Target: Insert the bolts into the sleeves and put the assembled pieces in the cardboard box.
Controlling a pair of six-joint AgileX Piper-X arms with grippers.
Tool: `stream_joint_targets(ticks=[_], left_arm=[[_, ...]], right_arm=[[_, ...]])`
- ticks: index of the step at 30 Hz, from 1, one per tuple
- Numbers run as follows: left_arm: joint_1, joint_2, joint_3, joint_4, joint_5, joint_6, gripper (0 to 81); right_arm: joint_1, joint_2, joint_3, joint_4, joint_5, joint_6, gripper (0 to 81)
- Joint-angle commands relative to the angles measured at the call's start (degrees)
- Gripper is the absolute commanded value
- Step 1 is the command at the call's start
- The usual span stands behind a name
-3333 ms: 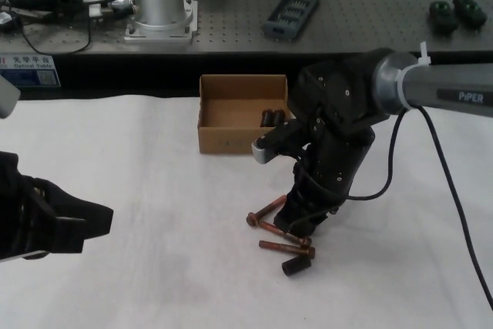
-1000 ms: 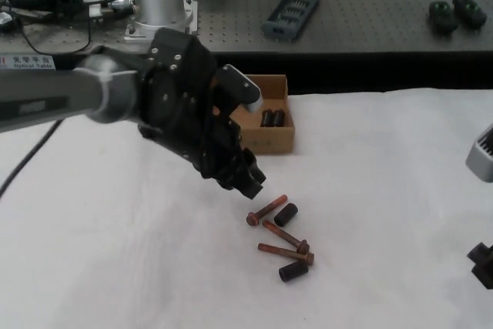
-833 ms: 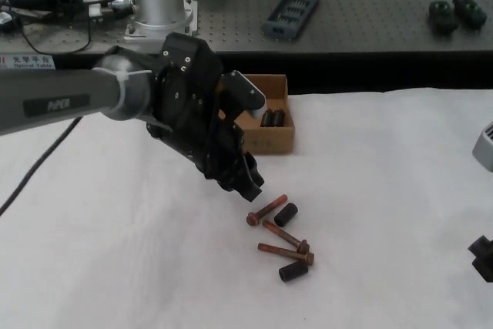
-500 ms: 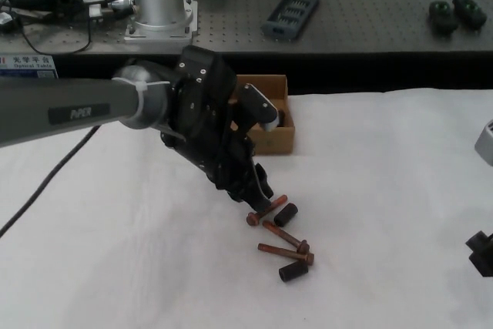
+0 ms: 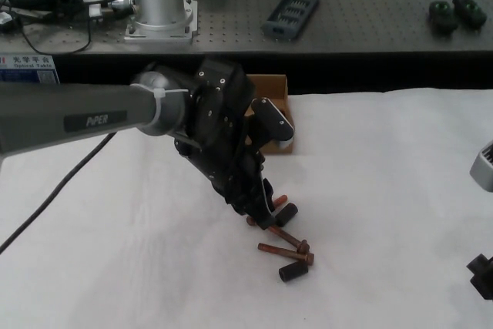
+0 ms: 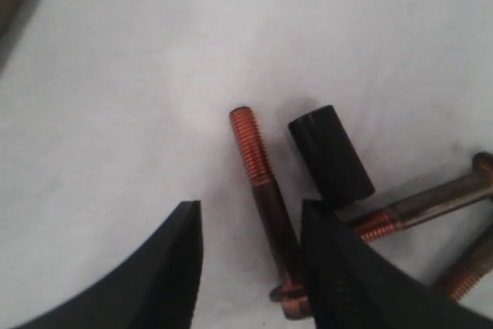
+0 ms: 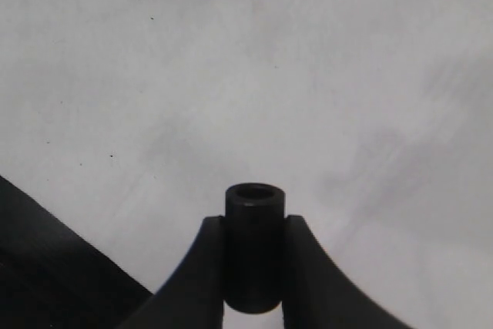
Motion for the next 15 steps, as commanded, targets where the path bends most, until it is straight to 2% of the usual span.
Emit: stream_joint_targets(ticks=[1,15], left_arm=[[0.0,-0.1,-0.9,0.7,-1.2,1.7,30.5],[0.0,1.1,-0.2,0.8,-1.2,1.9,30.5]], right_arm=[[-0.3,-0.5,-0.1,0.0,-1.0,-0.4,2.8],[-0.3,-0.5,-0.1,0.0,-1.0,-0.4,2.8]])
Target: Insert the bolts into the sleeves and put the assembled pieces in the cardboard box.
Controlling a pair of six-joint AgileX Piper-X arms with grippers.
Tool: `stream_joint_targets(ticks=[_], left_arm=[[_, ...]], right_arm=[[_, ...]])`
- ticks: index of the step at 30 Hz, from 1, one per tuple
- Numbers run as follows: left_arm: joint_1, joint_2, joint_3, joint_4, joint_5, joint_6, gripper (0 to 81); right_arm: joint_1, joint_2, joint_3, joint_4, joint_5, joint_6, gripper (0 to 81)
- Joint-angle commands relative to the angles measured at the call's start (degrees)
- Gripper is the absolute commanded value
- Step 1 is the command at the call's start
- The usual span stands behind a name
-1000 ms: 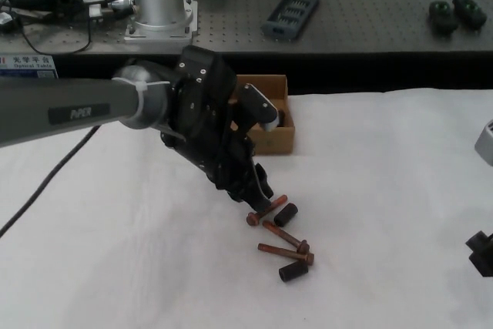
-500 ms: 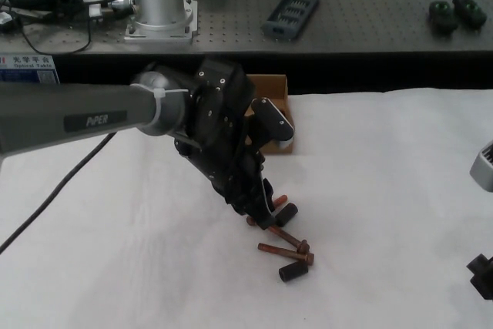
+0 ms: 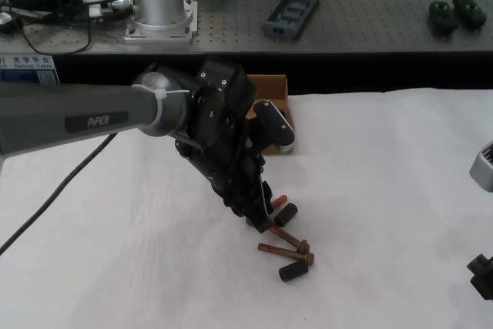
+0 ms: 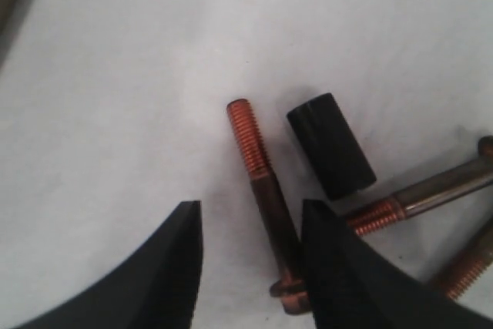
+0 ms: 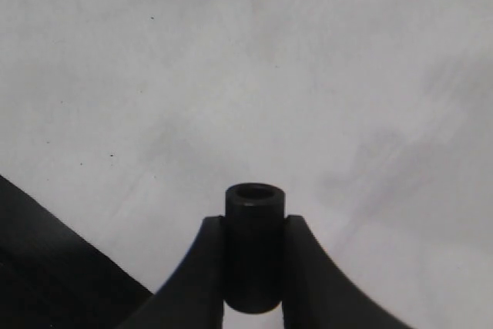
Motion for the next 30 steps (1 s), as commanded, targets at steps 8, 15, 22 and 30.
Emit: stream_joint_targets(ticks=[8,15,22,30], left_arm=[[-0.1,2.5,-0.2,0.5,-0.6,0.4,30.5],[-0.1,3.6,-0.2,1.0,-3.1,0.1,28.6],[-0.1,3.6,-0.2,3.4,-6.3,1.5,10.4],[-0.1,3.1,-0.5,3.5,-14.9,6.4,0.6]], right_arm=[[-0.3,-0.5,-0.1,-0.3,-1.0,-0.4,2.8],[-0.3,-0.5,-0.1,-0.5,-1.0,-0.4,2.8],[-0.3,-0.5,-0.1,-0.5,-1.0,-0.4,2.8],[-0.3,-0.5,-0.1,-0.5,-1.0,-0.4,2.8]])
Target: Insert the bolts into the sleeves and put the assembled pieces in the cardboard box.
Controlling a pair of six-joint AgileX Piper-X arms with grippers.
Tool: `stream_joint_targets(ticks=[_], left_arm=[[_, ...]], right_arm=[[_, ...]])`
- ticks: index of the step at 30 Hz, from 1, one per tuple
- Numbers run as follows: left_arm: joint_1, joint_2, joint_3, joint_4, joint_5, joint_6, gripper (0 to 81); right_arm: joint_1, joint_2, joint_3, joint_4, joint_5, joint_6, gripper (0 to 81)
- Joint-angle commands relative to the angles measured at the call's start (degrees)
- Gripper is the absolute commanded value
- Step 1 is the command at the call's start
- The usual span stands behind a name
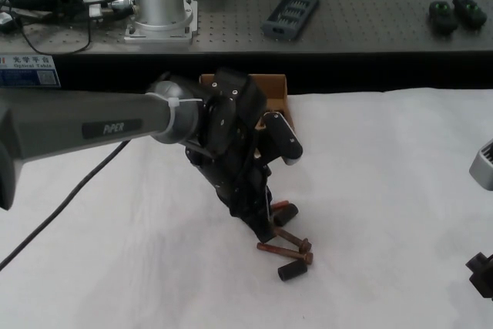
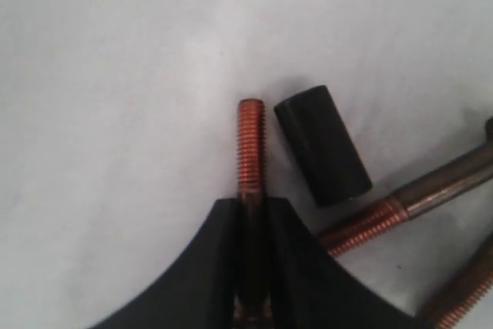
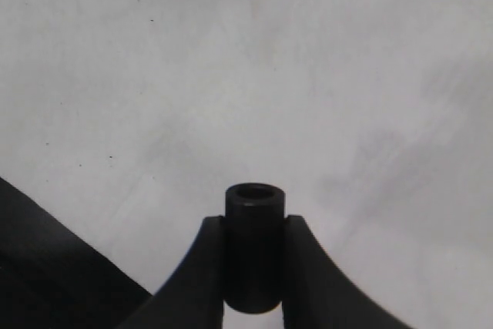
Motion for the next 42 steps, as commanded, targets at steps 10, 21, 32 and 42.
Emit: stream_joint_targets(ticks=[10,21,32,42], left_arm=[[1.6,-5.5,0.0,-1.1,-11.8,7.4,0.6],[3.8,-10.8,0.2,15.0,7.3,36.3,0.6],[6.9,-10.8,1.5,27.6,9.3,83.2,0.6],[6.9,-10.8,10.1,25.9,7.9,105.6,0.6]], right_arm=[[-0.3,-0.5,-0.1,-0.3,-1.0,-0.4,2.8],[-0.3,-0.5,-0.1,-0.6,-1.0,-6.2,2.8],[-0.2,-0.5,-0.1,-7.7,-1.0,-13.2,2.8],[-0.2,-0.4,-0.1,-11.4,-1.0,-13.2,2.8]])
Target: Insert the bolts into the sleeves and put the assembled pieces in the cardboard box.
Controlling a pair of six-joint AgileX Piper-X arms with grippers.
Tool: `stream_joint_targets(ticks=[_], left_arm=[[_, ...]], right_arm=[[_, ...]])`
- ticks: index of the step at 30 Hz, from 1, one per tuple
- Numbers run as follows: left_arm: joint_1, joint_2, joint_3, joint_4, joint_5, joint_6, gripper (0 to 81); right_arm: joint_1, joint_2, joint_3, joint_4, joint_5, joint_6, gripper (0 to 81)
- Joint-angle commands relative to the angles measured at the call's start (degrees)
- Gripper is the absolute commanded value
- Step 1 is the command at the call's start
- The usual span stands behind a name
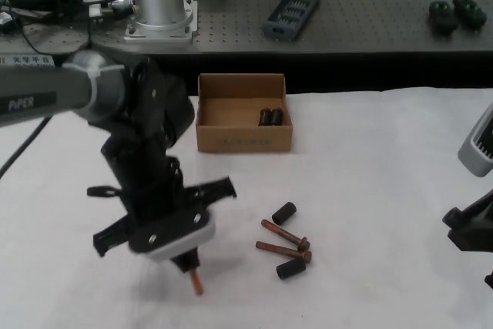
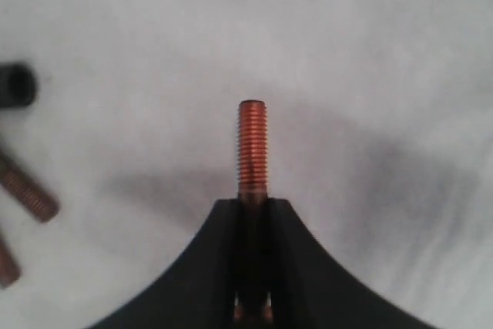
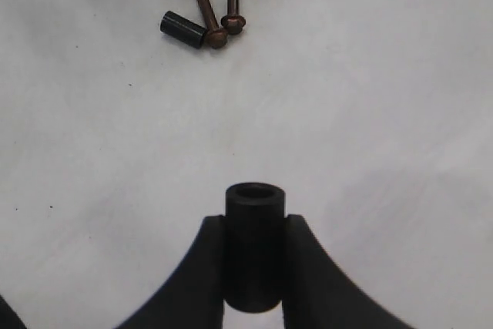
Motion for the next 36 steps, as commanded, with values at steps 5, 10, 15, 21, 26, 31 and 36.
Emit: stream_joint_targets(ticks=[5,10,15,21,26,31,36], left_arm=[[-0.2,-0.8,4.4,-4.9,0.6,3.5,0.4],[-0.4,-0.8,4.3,-4.9,2.5,1.7,18.5],[-0.5,-0.8,4.3,-4.9,2.9,1.6,45.5],[-0.6,-2.1,4.3,-4.8,3.0,-4.8,47.1],[-2.2,-7.8,4.3,-4.9,3.1,-26.1,44.0],[-4.1,-14.5,4.3,-4.9,3.0,-65.8,39.5],[-5.2,-17.8,4.3,-2.9,1.2,-117.9,38.9]], right_arm=[[-0.2,-0.4,-0.1,-0.8,-1.0,-0.5,2.8],[-0.2,-0.4,-0.1,-0.8,-1.0,-0.5,2.8],[-0.2,-0.4,-0.1,-0.7,-1.0,-0.5,2.8],[-0.2,-0.4,-0.1,0.4,-1.0,-0.5,2.8],[-0.2,-0.4,-0.1,3.1,-1.0,0.0,2.8],[-0.2,-0.4,-0.1,7.0,-1.0,2.5,2.8],[-0.2,-0.5,-0.1,11.0,-1.0,4.2,2.8]])
